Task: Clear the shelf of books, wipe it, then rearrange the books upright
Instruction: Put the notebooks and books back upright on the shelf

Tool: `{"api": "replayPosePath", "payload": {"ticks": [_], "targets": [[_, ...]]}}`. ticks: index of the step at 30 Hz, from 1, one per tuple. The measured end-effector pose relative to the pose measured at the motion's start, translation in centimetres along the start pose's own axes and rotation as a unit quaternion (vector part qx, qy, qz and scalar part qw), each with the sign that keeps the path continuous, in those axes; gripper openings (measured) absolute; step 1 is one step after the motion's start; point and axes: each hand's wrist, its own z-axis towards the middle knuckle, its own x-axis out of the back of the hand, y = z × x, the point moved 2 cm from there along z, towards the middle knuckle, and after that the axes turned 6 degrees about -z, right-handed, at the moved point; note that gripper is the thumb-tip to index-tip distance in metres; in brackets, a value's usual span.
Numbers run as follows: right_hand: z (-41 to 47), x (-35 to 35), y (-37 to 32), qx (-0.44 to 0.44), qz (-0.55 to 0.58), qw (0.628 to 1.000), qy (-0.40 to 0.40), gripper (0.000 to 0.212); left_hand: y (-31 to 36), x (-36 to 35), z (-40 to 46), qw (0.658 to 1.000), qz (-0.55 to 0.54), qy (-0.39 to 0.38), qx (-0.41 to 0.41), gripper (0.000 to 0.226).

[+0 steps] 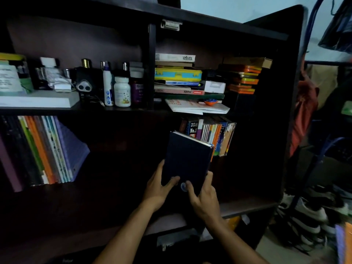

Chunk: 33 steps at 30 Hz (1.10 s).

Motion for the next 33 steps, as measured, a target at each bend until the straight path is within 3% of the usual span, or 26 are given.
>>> {"api": "replayPosePath", "payload": {"ticks": [3,5,7,9,12,17,21,24,28,33], "targets": [[0.2,-0.4,0.6,-0.026,0.001,1.0,0.017,0.044,1.2,0.3,2.2,0.997,-0.031,-0.066,0.001,0.059],[0.2,-0.6,0.6,-0.032,-0.028,0.998,0.036,0.042,1.5,0.6,4.8,0.998,-0.024,-0.014,-0.063,0.044],[0.1,-0.9,0.6,-0.033,-0.049,0.998,0.039,0.043,0.9,-0.1,7.5,0.993,0.066,0.029,-0.098,0.036],[0.3,-1.3,0.9,-0.045,-0.044,0.997,0.04,0.049,-0.4,-1.6,9.2,0.977,0.191,0.015,-0.089,0.039],[1.0,-1.1,1.4,-0.071,-0.02,0.996,0.049,0.048,-2.8,-3.0,10.3,0.96,0.276,-0.014,-0.036,0.056],[1.5,-1.3,1.4,-0.088,-0.054,0.994,0.027,0.051,-3.0,-2.2,9.9,0.972,0.223,0.074,-0.022,0.059],[2.9,-2.1,1.0,-0.065,-0.146,0.987,0.005,0.078,-2.1,-1.1,8.3,0.959,0.211,0.171,-0.078,0.059],[4.5,-2.9,0.6,-0.087,-0.165,0.982,-0.004,0.077,-1.1,-0.7,7.6,0.949,0.255,0.186,-0.026,0.058],[6.6,-4.1,0.4,-0.024,-0.184,0.983,-0.016,0.071,-0.6,-0.6,7.4,0.935,0.311,0.169,-0.01,0.058],[8.2,-5.1,1.1,0.006,-0.158,0.987,-0.038,0.08,-0.6,-1.2,7.4,0.926,0.336,0.165,-0.058,0.061]]}}
